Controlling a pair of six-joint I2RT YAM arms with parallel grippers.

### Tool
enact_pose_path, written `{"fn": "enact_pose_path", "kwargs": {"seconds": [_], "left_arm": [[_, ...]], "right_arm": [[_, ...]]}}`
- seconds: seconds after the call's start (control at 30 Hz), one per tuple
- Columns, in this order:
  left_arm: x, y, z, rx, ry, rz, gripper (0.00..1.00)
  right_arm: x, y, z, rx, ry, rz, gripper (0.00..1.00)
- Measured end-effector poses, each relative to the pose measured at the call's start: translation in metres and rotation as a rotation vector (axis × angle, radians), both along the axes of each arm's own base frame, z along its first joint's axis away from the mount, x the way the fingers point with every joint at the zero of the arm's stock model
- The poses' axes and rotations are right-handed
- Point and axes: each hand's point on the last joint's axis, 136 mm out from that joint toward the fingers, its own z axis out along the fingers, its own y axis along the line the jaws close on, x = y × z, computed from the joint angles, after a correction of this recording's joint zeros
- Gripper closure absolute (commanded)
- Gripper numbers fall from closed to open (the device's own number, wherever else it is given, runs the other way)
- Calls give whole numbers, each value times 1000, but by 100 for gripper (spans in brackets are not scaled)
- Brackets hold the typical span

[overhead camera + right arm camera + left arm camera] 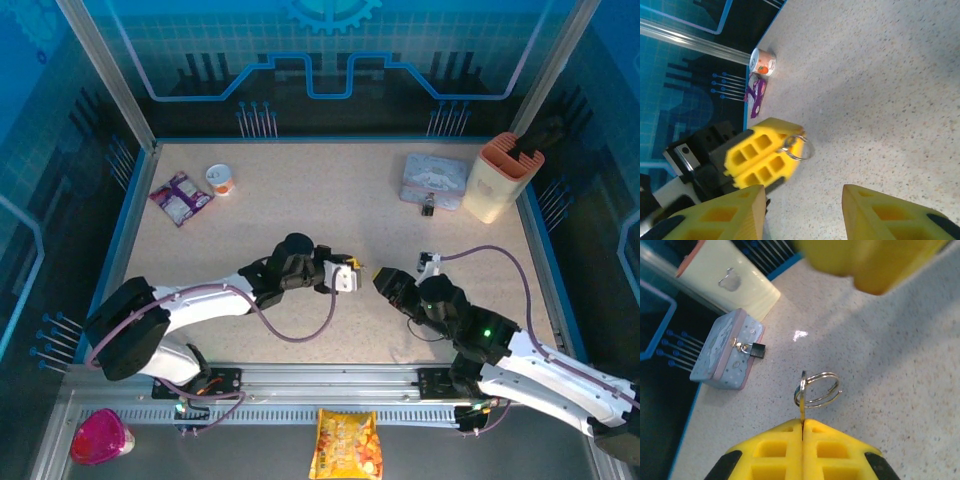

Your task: Unlock the padlock with the key

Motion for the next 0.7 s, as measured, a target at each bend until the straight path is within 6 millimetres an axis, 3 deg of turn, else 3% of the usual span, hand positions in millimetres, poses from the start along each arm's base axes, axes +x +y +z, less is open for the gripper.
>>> {"fn": "enact_pose_path", "kwargs": {"seconds": [0.13, 0.27, 0.5, 0.7], "left_arm": [[-6, -5, -10, 91, -93, -60, 100], [-8, -9, -8, 127, -166, -81, 100], [-14, -16, -5, 145, -230, -107, 100], [-21, -22, -2, 135, -240, -125, 100]], "right_arm": [[-3, 7, -2, 43, 18, 12, 57], [-3, 9, -2, 77, 35, 4, 59], [-4, 8, -19, 96, 86, -20, 63], [-3, 8, -20, 106, 93, -34, 70]]}}
